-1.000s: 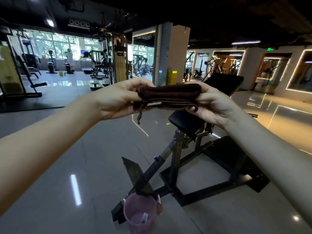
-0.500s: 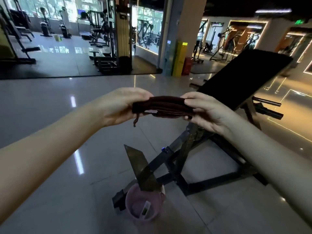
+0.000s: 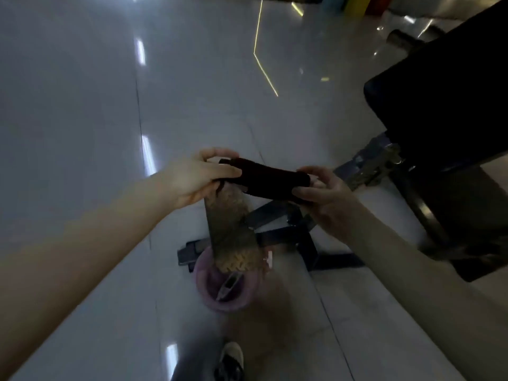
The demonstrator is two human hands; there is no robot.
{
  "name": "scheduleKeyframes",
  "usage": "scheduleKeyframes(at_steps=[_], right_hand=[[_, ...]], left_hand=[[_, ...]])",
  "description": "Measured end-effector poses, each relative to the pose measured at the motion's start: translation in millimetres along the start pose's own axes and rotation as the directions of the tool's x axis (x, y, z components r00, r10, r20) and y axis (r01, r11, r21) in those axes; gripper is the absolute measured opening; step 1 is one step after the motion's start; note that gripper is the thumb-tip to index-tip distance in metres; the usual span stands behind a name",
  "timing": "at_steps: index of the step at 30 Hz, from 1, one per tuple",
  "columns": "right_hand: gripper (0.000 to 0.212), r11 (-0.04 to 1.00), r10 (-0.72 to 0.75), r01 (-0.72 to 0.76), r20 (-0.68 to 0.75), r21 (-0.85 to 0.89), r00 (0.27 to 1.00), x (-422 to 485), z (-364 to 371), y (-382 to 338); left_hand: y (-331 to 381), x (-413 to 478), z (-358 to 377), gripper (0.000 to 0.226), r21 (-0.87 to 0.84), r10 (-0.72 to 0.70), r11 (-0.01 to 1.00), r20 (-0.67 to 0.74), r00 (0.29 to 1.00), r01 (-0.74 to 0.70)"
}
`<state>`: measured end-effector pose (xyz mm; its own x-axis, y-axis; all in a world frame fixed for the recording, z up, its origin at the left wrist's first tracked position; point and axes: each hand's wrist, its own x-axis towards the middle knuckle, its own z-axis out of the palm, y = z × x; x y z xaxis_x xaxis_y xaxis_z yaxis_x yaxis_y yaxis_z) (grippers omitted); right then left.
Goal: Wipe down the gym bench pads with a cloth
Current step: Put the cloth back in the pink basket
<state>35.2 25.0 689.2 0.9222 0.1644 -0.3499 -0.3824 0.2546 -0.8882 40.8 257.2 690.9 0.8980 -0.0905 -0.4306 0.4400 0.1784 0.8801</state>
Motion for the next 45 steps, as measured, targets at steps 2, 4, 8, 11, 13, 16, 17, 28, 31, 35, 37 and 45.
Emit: scheduleKeyframes(at_steps=[2, 4, 8, 11, 13, 16, 17, 28, 31, 35, 37, 45], right_hand=[[0.036, 0.999, 0.051, -0.051, 0.004, 0.015, 0.999, 25, -14, 24], [0.038, 0.994, 0.106, -0.106, 0.019, 0.008, 0.994, 44, -27, 49], [0.041, 0.979, 0.198, -0.196, 0.042, -0.049, 0.979, 63, -44, 94], [0.040, 0.965, 0.250, -0.246, 0.040, -0.096, 0.967, 66, -52, 127], [0.042, 0.960, 0.273, -0.269, 0.053, -0.080, 0.961, 68, -58, 147], [0.042, 0.956, 0.289, -0.286, 0.035, -0.065, 0.957, 70, -63, 175], [0.043, 0.954, 0.290, -0.287, 0.020, -0.083, 0.957, 72, -64, 182], [0.035, 0.893, 0.445, -0.435, 0.080, -0.114, 0.892, 47, -98, 268], [0.034, 0.878, 0.477, -0.472, 0.061, -0.084, 0.877, 42, -106, 295], [0.036, 0.858, 0.513, -0.508, 0.055, -0.083, 0.857, 42, -116, 333], [0.036, 0.850, 0.525, -0.522, 0.035, -0.071, 0.850, 44, -121, 357], [0.035, 0.859, 0.511, -0.512, -0.075, 0.006, 0.856, 74, -145, 461]], left_hand=[[-23, 26, -6, 0.028, 0.012, -0.053, 0.999, -0.001, 0.999, 0.053], [-47, 44, -13, 0.027, 0.010, -0.094, 0.995, -0.015, 0.995, 0.094], [-95, 64, -31, 0.026, 0.038, -0.197, 0.980, -0.023, 0.980, 0.198], [-129, 72, -45, 0.024, 0.099, -0.263, 0.959, -0.031, 0.964, 0.264], [-149, 77, -51, 0.024, 0.117, -0.284, 0.951, -0.035, 0.958, 0.286], [-173, 79, -57, 0.023, 0.159, -0.318, 0.934, -0.046, 0.947, 0.321], [-179, 79, -58, 0.023, 0.181, -0.324, 0.928, -0.041, 0.945, 0.326], [-273, 62, -75, 0.020, 0.174, -0.500, 0.861, 0.115, 0.858, 0.479], [-303, 62, -80, 0.020, 0.187, -0.529, 0.843, 0.123, 0.839, 0.504], [-341, 68, -88, 0.021, 0.215, -0.566, 0.815, 0.097, 0.818, 0.538], [-360, 72, -93, 0.022, 0.219, -0.583, 0.801, 0.074, 0.809, 0.557], [-434, 105, -99, 0.026, 0.290, -0.540, 0.797, -0.051, 0.840, 0.530]])
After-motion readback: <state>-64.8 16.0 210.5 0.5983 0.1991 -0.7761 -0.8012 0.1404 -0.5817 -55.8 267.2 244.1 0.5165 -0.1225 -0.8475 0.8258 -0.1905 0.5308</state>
